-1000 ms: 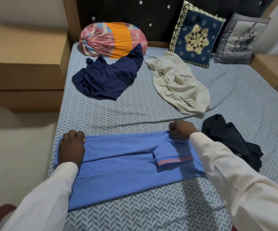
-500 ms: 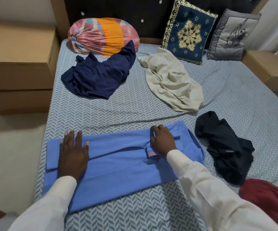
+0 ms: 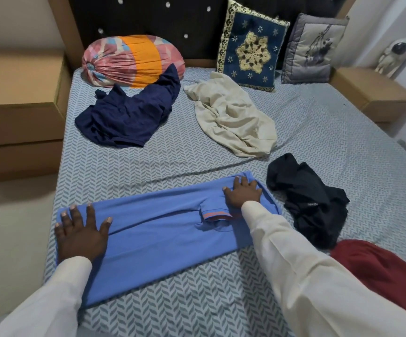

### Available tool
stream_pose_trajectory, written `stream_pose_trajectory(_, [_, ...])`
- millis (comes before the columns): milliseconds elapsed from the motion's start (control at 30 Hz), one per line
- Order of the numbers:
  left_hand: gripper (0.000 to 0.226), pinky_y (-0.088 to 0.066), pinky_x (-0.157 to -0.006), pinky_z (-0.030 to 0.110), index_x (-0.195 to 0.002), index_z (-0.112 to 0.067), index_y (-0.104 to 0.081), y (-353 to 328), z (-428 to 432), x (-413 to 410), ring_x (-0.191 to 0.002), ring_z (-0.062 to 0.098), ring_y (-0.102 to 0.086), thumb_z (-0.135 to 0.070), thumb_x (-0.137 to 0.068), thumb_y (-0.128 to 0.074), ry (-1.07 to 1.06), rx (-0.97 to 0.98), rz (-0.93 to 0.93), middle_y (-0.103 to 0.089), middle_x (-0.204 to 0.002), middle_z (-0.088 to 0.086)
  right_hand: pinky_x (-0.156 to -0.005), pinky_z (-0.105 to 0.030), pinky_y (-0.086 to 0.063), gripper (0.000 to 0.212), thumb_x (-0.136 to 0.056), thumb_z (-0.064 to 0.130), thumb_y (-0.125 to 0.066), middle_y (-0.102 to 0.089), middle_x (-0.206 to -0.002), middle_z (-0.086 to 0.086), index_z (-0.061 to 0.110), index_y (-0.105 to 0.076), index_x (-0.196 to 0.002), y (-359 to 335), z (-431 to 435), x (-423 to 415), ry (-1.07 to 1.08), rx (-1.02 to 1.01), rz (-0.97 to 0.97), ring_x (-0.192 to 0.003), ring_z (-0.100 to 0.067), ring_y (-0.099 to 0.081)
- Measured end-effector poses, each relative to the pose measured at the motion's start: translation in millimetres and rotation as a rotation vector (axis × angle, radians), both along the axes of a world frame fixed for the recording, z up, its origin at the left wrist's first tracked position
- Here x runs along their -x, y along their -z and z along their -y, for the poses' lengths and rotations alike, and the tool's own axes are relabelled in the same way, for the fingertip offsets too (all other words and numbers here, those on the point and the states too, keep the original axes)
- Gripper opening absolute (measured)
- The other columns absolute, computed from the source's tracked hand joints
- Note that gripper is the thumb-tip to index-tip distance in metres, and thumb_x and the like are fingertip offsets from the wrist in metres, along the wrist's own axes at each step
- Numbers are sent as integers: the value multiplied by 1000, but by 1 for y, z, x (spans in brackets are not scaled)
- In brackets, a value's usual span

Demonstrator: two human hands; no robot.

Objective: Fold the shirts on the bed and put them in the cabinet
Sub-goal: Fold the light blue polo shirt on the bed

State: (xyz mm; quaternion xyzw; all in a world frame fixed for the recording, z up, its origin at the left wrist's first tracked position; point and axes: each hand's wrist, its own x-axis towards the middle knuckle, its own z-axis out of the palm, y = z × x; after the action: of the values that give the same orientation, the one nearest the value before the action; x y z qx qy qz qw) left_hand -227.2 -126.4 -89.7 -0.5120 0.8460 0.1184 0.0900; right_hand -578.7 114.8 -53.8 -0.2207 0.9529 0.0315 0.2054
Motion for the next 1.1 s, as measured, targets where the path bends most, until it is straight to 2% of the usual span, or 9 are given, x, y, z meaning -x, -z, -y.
stream_pose_trajectory(100, [72, -3, -119, 49, -156, -15, -13, -11, -14, -3, -149, 38, -5, -56, -98, -23, 76, 47, -67, -10, -161, 19, -103, -51, -33, 65, -96, 54, -28, -38, -152, -14, 16, -36, -148, -6, -13, -33, -17, 163, -224, -134, -36, -38])
stream_pose_trajectory(200, [69, -3, -120, 48, -156, -14, -14, -7, -46, -11, -149, 35, -4, -51, -100, -29, 179, 10, -103, -9, -162, 18, -93, -50, -45, 58, -91, 46, -33, -62, -125, -14, 12, -57, -131, 15, -37, -86, -163, 303, -312, -112, -35, -59])
stream_pose_trajectory(300, [73, -4, -120, 47, -157, -16, -6, 2, -62, -18, -150, 33, -1, -55, -99, -26, 236, -4, -46, -2, -163, 15, -107, -59, -32, 58, -93, 47, -34, -60, -135, -10, 16, -57, -136, 46, -66, -109, -210, 290, -272, -124, -32, -57])
stream_pose_trajectory(400, [73, -4, -120, 46, -157, -16, -7, -4, -61, -28, -150, 34, -2, -55, -99, -28, 205, 14, -49, -3, -163, 15, -116, -57, -2, 77, -93, 63, -7, -35, -157, -8, 20, -33, -152, 48, -81, -110, -229, 228, -173, -146, -31, -31])
stream_pose_trajectory(467, [72, -6, -120, 45, -156, -13, -13, -9, -60, -39, -149, 35, -3, -51, -99, -36, 107, 5, -91, -7, -162, 17, -116, -58, 4, 88, -85, 68, 7, -22, -162, -8, 22, -20, -156, 35, -77, -110, -246, 183, -168, -150, -30, -15])
stream_pose_trajectory(600, [67, -29, -109, 51, -146, -2, -33, -23, -68, -61, -135, 44, -27, -31, -93, -60, -221, -29, -262, -29, -148, 29, -117, -59, -8, 76, -91, 53, -8, -35, -155, -15, 15, -35, -151, 14, -48, -120, -252, 326, -295, -146, -33, -27])
stream_pose_trajectory(733, [51, -40, -98, 50, -125, 4, -43, -30, -75, -80, -120, 48, -42, -18, -85, -65, -451, -138, -311, -44, -128, 34, -112, -55, -26, 65, -93, 47, -22, -57, -135, -16, 11, -56, -133, 16, -1, -147, -409, 394, -286, -132, -37, -45])
stream_pose_trajectory(900, [55, -45, -95, 43, -122, 0, -42, -36, -76, -103, -119, 44, -52, -28, -83, -68, -562, -272, -307, -52, -128, 27, -102, -48, -34, 34, -92, 39, -44, -59, -108, -8, 17, -57, -115, 27, 62, -211, -655, 366, -194, -108, -32, -52])
stream_pose_trajectory(1100, [46, -49, -92, 41, -118, -7, -54, -34, -70, -123, -115, 38, -58, -34, -83, -65, -588, -312, -316, -57, -127, 19, -89, -41, -39, 35, -88, 24, -53, -60, -111, -12, 16, -60, -121, 23, 130, -282, -786, 463, -119, -105, -35, -53])
